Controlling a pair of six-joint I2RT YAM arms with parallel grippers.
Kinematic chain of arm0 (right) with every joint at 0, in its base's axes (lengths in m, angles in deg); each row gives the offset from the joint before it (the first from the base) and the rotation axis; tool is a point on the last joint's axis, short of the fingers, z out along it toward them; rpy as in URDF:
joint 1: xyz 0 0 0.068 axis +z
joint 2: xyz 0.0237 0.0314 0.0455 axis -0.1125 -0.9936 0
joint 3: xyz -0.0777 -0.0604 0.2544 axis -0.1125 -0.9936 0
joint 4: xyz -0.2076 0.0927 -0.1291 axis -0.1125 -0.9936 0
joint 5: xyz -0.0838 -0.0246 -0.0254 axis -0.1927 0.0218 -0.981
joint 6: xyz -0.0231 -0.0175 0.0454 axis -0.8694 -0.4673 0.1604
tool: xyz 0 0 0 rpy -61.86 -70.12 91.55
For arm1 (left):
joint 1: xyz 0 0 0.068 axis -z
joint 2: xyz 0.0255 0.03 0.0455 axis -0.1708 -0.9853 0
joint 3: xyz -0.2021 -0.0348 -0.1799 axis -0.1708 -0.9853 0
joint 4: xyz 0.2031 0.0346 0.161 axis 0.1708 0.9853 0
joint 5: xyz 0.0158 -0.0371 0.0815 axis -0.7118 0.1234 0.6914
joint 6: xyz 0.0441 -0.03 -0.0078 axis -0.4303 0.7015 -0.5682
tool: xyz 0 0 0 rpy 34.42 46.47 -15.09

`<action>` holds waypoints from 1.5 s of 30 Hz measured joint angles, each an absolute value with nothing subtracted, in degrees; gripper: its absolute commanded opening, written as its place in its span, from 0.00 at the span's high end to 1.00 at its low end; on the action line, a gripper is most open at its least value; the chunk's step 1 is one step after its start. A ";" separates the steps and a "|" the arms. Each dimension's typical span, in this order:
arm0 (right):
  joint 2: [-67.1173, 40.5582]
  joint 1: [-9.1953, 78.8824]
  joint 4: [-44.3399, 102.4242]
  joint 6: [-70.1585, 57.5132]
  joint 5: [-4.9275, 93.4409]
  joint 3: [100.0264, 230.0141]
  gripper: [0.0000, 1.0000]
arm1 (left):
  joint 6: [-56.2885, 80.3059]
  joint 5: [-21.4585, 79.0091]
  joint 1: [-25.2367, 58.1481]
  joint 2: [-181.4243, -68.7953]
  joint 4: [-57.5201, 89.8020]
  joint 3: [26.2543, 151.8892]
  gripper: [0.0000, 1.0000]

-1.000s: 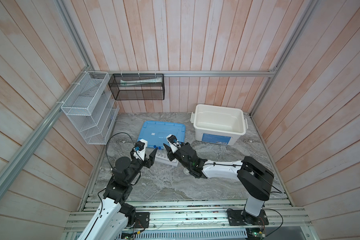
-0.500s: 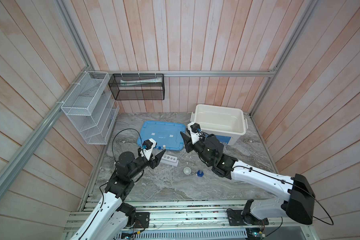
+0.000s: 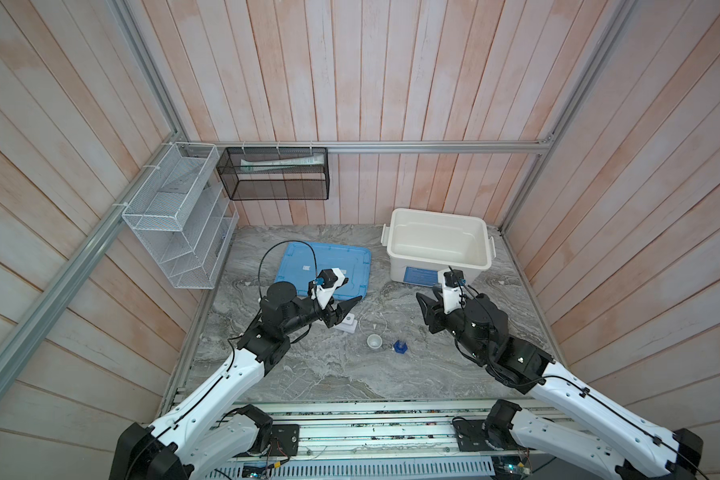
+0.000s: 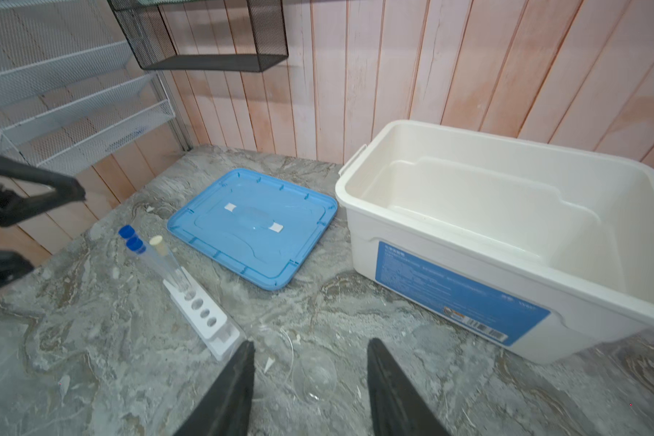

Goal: Organize the chemistry lab equipment
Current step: 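Open right gripper and withdraw while left gripper moves toward the blue lid, then lower right gripper onto the blue-based graduated cylinder and close on it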

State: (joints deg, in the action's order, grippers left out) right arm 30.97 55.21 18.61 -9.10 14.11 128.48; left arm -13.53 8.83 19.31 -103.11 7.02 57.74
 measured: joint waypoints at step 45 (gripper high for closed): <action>21.53 67.85 18.17 5.10 4.90 115.45 0.50 | -6.90 10.33 15.09 -111.46 12.79 68.12 0.07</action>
State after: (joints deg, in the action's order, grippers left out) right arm 21.53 67.85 18.17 5.10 4.90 115.45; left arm -6.90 10.33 15.09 -111.46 12.79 68.12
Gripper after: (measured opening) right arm 0.506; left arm 0.931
